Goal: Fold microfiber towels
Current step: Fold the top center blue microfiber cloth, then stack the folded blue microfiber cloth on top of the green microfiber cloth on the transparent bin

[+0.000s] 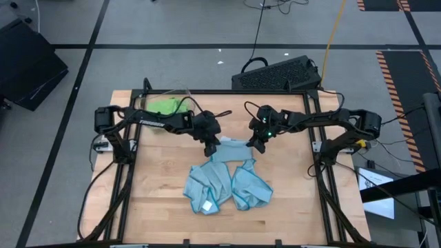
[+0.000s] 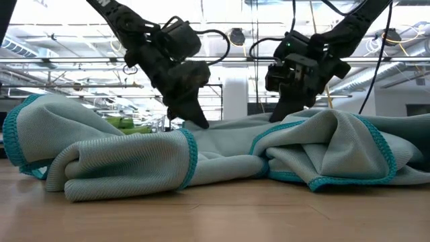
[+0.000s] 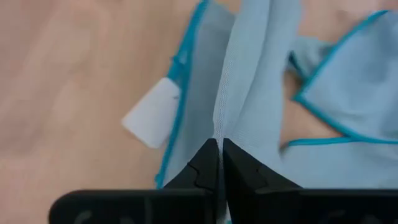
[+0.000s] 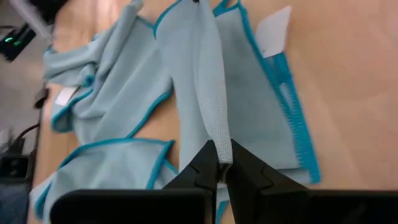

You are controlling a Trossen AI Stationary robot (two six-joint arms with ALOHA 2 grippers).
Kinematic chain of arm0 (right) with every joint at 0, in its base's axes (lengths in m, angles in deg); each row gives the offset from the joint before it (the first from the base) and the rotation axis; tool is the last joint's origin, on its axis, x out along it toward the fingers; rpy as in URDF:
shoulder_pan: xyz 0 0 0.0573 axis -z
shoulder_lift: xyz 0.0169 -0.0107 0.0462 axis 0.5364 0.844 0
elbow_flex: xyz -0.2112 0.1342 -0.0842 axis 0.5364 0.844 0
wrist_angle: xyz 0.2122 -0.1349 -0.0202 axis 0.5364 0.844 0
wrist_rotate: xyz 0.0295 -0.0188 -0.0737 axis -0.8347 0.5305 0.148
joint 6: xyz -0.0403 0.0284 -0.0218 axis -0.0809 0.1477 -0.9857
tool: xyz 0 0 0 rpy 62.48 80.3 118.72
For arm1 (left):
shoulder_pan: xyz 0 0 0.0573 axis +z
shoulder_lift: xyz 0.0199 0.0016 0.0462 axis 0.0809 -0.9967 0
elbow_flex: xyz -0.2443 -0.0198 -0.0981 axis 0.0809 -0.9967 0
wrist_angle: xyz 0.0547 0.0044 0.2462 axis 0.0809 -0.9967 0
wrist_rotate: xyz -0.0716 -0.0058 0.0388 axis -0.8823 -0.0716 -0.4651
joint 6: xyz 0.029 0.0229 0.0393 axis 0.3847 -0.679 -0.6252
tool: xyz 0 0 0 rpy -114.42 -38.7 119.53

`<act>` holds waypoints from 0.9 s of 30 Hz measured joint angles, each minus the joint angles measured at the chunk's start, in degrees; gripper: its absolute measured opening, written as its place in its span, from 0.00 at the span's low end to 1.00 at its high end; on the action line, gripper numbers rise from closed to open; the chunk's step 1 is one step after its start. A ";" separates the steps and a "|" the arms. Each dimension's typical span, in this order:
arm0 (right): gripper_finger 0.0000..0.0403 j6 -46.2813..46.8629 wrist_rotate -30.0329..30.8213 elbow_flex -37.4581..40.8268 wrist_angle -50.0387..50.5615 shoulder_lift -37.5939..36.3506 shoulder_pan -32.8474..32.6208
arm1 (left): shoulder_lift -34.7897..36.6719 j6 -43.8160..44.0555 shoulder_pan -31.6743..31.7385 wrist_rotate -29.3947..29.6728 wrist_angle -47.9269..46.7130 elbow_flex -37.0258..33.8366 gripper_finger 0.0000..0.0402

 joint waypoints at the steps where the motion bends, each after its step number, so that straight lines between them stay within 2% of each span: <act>1: 0.03 0.25 1.02 0.00 -0.07 0.00 0.00 | -0.08 -0.43 0.09 1.03 -0.03 0.00 0.04; 5: 0.07 1.25 3.20 0.00 0.00 0.02 0.09 | -0.13 -1.45 0.09 5.21 0.19 0.00 0.04; 8: 0.14 4.19 4.76 0.02 0.81 0.06 0.37 | -0.13 -2.18 -0.43 9.68 0.37 -0.04 0.08; 13: 0.30 9.80 5.78 0.02 0.75 0.02 1.88 | -0.13 -2.89 -1.38 13.16 3.69 -0.04 0.26; 17: 0.40 19.86 5.84 0.02 4.07 0.02 4.49 | 0.88 -0.55 -1.68 17.30 3.12 -0.05 0.40; 21: 0.47 32.65 2.26 0.02 13.26 -0.40 5.74 | 5.14 3.87 -1.77 17.47 3.14 -0.08 0.48; 24: 0.53 33.75 0.30 0.02 17.01 -1.38 3.29 | 6.69 8.97 -2.37 16.11 5.03 0.05 0.48; 27: 0.60 37.31 2.72 0.02 15.94 -1.73 0.23 | 6.21 10.62 -3.91 14.70 6.08 0.02 0.45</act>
